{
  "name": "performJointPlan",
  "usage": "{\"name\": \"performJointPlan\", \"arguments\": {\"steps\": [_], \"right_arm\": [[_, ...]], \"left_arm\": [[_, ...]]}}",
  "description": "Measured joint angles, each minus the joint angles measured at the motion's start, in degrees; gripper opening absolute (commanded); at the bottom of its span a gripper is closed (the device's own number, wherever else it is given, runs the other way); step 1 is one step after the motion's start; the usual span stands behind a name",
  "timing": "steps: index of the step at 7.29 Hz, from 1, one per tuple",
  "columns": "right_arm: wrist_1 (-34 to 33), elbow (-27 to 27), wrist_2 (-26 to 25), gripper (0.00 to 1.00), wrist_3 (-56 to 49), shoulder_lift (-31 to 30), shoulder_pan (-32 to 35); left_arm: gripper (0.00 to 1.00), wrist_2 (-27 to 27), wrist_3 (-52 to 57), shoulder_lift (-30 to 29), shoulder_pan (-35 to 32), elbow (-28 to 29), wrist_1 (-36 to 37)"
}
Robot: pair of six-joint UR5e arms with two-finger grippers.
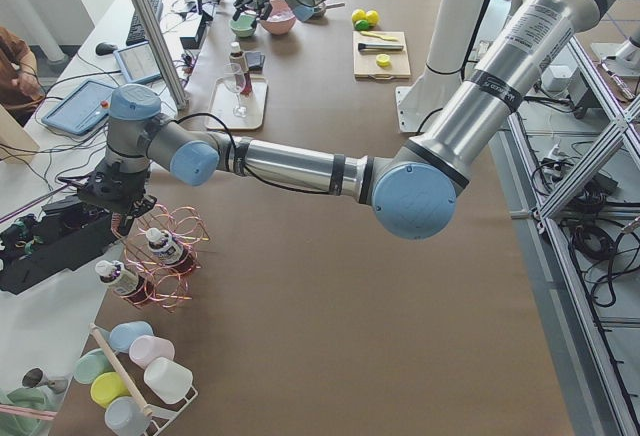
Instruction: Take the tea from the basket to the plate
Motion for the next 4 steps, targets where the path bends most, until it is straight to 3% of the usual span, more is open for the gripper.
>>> {"name": "performJointPlan", "arguments": {"steps": [1, 2, 3, 4], "right_arm": [[-4.4, 2.8, 3.7, 1.0, 0.0, -1.5, 0.8], [-10.3, 6.3, 7.8, 1.0, 0.0, -2.9, 1.9], [-18.5, 10.3, 13.6, 1.0, 0.0, -4.1, 3.9], [-25.4, 12.7, 18.1, 1.0, 0.0, -5.5, 5.6]], "left_arm": [[0.19, 0.1, -0.1, 0.0, 0.3, 0.0, -0.3], [0.85, 0.3, -0.4, -0.1, 0.5, 0.1, -0.6], [0.97, 1.1, -0.8, 0.0, 0.8, 0.2, -1.1], [0.97, 1.6, -0.9, 0.0, 1.0, 0.2, -1.3]]}}
